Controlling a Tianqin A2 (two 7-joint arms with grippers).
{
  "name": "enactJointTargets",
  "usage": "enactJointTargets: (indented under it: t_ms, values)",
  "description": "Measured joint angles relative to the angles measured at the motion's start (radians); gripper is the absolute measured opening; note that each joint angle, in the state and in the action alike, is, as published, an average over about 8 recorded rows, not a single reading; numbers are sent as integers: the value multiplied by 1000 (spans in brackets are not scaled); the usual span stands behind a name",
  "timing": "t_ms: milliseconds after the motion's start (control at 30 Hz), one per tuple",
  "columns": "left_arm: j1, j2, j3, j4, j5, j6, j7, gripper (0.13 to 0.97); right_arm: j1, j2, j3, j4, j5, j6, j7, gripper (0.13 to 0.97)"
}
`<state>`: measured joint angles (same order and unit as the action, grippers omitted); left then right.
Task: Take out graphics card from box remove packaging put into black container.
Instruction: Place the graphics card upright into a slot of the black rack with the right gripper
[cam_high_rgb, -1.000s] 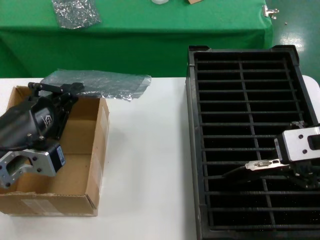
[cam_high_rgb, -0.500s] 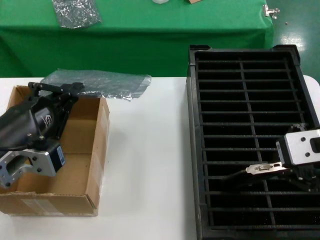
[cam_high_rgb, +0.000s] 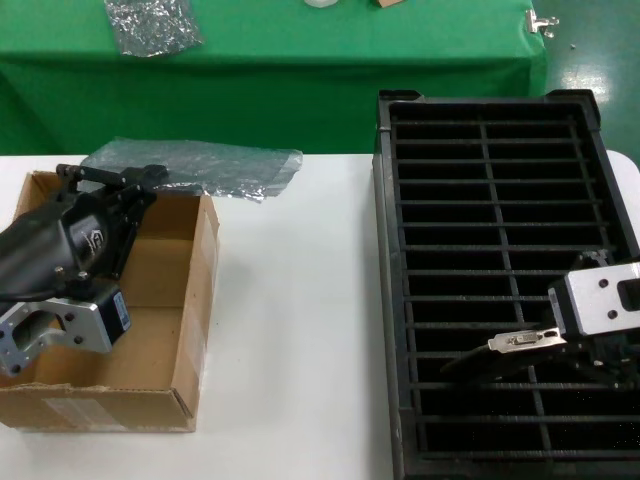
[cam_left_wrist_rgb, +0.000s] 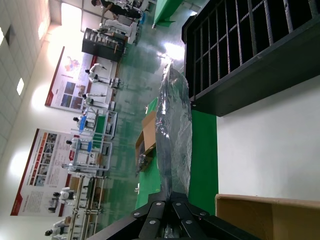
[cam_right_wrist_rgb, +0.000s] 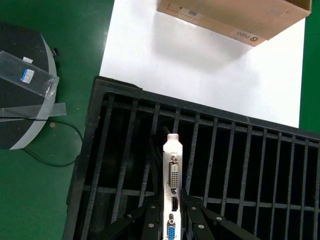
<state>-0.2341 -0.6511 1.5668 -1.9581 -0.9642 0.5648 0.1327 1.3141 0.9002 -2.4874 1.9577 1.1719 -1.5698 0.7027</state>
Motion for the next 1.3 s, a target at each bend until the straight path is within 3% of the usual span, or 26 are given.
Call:
enactJointTargets:
  t_ms: [1300]
  values:
    - [0, 0, 0, 0, 0, 0, 0, 139, -7, -68, -14, -107, -28, 0, -80, 189]
